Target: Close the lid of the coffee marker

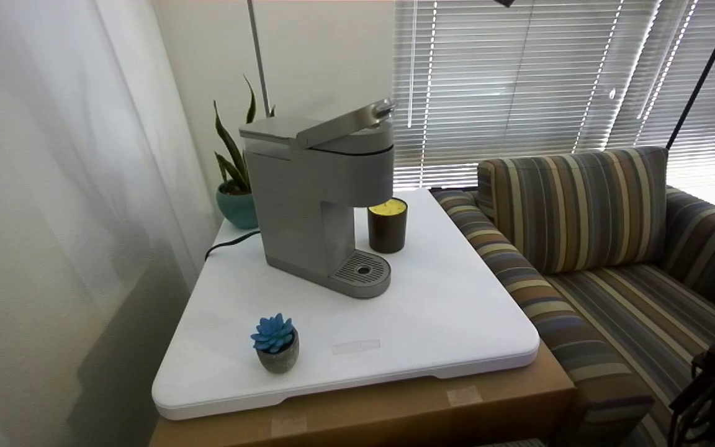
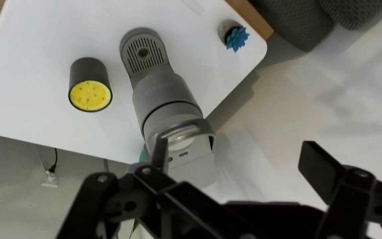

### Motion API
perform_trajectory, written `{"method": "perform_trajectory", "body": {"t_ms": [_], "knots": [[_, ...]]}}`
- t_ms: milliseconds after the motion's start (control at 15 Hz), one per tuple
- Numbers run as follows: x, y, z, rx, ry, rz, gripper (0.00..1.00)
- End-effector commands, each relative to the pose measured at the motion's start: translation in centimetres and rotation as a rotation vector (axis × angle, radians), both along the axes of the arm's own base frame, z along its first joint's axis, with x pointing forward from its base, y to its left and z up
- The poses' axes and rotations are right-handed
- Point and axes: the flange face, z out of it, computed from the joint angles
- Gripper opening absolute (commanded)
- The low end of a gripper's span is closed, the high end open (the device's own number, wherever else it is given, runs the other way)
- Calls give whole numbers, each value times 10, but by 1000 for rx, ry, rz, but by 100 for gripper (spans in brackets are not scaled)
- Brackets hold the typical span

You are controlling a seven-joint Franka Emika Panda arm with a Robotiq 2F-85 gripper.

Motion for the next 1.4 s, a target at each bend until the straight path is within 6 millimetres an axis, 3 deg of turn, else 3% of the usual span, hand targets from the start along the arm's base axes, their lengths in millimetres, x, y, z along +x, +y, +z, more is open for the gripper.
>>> {"method": "perform_trajectory", "body": {"t_ms": [0,200,333,467,867,1133,1333], "knots": [[4,1,-1,4,-16,-12,100],[10,3,-8,3,-17,-18,100],[4,2,-10,-63,61,129,100],[6,10,-11,-90,109,168,100],[21,40,-13,52,48,-194,100],[31,58,-31,141,-18,-401,100],[43,60,-49,212,-93,-545,100]]}}
